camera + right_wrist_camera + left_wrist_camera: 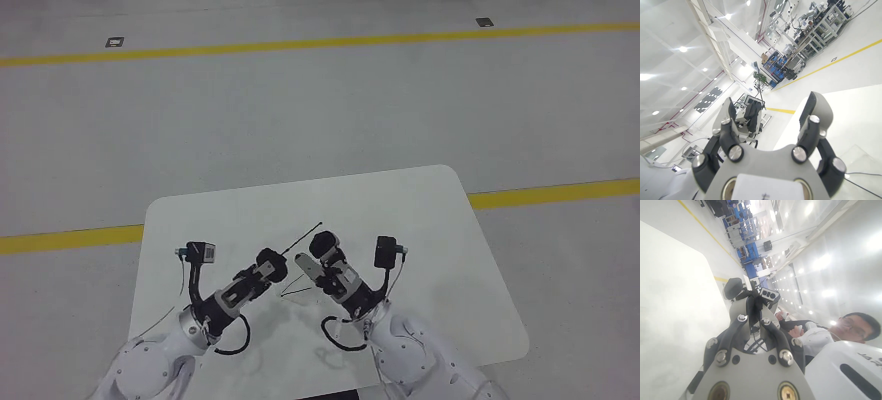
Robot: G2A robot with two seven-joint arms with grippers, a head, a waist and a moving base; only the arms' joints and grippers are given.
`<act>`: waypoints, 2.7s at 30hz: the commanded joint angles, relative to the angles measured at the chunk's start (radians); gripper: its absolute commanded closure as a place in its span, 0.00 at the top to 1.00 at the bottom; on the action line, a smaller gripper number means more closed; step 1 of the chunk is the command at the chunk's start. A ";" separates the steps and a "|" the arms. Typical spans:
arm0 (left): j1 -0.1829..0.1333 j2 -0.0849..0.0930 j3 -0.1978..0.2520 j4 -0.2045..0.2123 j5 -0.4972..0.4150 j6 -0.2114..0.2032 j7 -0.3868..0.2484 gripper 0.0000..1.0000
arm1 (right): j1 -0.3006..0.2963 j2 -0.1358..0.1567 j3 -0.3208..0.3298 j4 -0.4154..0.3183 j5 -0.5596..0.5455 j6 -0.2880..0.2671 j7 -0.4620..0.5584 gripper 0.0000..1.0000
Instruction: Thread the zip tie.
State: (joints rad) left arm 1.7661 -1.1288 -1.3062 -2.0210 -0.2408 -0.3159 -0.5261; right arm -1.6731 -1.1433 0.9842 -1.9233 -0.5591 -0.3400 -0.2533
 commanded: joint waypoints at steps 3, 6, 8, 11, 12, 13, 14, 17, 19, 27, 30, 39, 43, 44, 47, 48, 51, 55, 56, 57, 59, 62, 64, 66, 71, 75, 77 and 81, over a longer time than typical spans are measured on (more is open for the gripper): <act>-0.004 0.000 0.003 -0.011 -0.147 0.021 -0.029 0.00 | -0.041 0.023 0.042 -0.011 -0.130 0.000 -0.061 1.00; -0.008 0.000 0.010 -0.013 -0.260 0.033 -0.058 0.00 | -0.064 0.039 0.071 0.002 -0.243 0.000 -0.107 1.00; -0.008 -0.001 0.016 -0.013 -0.331 0.041 -0.074 0.00 | -0.071 0.044 0.083 0.015 -0.275 0.000 -0.149 1.00; -0.010 -0.002 0.020 -0.009 -0.406 0.063 -0.088 0.00 | -0.064 0.045 0.097 0.038 -0.362 0.010 -0.257 1.00; -0.012 -0.001 0.020 -0.010 -0.408 0.065 -0.090 0.00 | -0.064 0.043 0.096 0.042 -0.366 0.016 -0.271 1.00; -0.012 -0.001 0.020 -0.010 -0.408 0.065 -0.090 0.00 | -0.064 0.043 0.096 0.042 -0.366 0.016 -0.271 1.00; -0.012 -0.001 0.020 -0.010 -0.408 0.065 -0.090 0.00 | -0.064 0.043 0.096 0.042 -0.366 0.016 -0.271 1.00; -0.012 -0.001 0.020 -0.010 -0.408 0.065 -0.090 0.00 | -0.064 0.043 0.096 0.042 -0.366 0.016 -0.271 1.00; -0.012 -0.001 0.020 -0.010 -0.408 0.065 -0.090 0.00 | -0.064 0.043 0.096 0.042 -0.366 0.016 -0.271 1.00; -0.016 -0.008 0.045 0.006 -0.511 0.050 -0.066 0.00 | -0.035 0.042 0.097 0.055 -0.585 0.028 -0.369 1.00; -0.021 -0.012 0.061 0.020 -0.581 0.035 -0.086 0.00 | -0.018 0.038 0.083 0.076 -0.684 0.049 -0.418 1.00; -0.038 -0.022 0.123 0.055 -0.667 0.007 -0.119 0.00 | 0.062 0.012 0.027 0.132 -0.789 0.149 -0.509 1.00; -0.044 -0.025 0.137 0.061 -0.671 0.004 -0.120 0.00 | 0.101 0.000 0.007 0.153 -0.817 0.189 -0.540 1.00; -0.044 -0.025 0.137 0.061 -0.671 0.004 -0.120 0.00 | 0.112 -0.003 0.003 0.161 -0.831 0.202 -0.547 1.00; -0.044 -0.025 0.137 0.061 -0.671 0.004 -0.120 0.00 | 0.118 -0.004 -0.001 0.167 -0.840 0.213 -0.546 1.00; -0.044 -0.025 0.137 0.061 -0.671 0.004 -0.120 0.00 | 0.118 -0.004 -0.001 0.167 -0.840 0.213 -0.546 1.00; -0.044 -0.025 0.137 0.061 -0.671 0.004 -0.120 0.00 | 0.118 -0.004 -0.001 0.167 -0.840 0.213 -0.546 1.00; -0.044 -0.025 0.137 0.061 -0.671 0.004 -0.120 0.00 | 0.126 -0.007 -0.005 0.164 -0.861 0.221 -0.539 1.00; -0.044 -0.025 0.137 0.061 -0.671 0.004 -0.120 0.00 | 0.138 -0.011 -0.012 0.178 -0.870 0.225 -0.534 1.00; -0.044 -0.025 0.137 0.061 -0.671 0.004 -0.120 0.00 | 0.149 -0.014 -0.018 0.184 -0.875 0.230 -0.536 1.00; -0.044 -0.025 0.137 0.061 -0.671 0.004 -0.120 0.00 | 0.170 -0.020 -0.032 0.203 -0.887 0.234 -0.541 1.00; -0.047 -0.025 0.138 0.061 -0.669 0.007 -0.112 0.00 | 0.201 -0.030 -0.050 0.233 -0.906 0.252 -0.550 1.00; -0.051 -0.027 0.147 0.059 -0.677 0.012 -0.098 0.00 | 0.213 -0.036 -0.059 0.250 -0.908 0.264 -0.556 1.00; -0.050 -0.029 0.152 0.060 -0.698 0.008 -0.103 0.00 | 0.222 -0.040 -0.064 0.263 -0.916 0.276 -0.563 1.00; -0.050 -0.031 0.158 0.089 -0.749 -0.004 -0.133 0.00 | 0.227 -0.049 -0.071 0.283 -0.916 0.290 -0.593 0.85; -0.057 -0.034 0.167 0.116 -0.769 -0.015 -0.151 0.00 | 0.227 -0.054 -0.069 0.288 -0.916 0.290 -0.605 0.49; -0.058 -0.034 0.168 0.118 -0.769 -0.016 -0.151 0.00 | 0.226 -0.055 -0.069 0.286 -0.918 0.286 -0.607 0.47; -0.058 -0.034 0.168 0.118 -0.769 -0.016 -0.151 0.00 | 0.223 -0.059 -0.071 0.282 -0.920 0.275 -0.607 0.44</act>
State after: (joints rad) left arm 1.7081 -1.1630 -1.1385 -1.9026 -1.0096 -0.3321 -0.6769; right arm -1.4497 -1.2011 0.9137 -1.6407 -1.4799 -0.0622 -0.8600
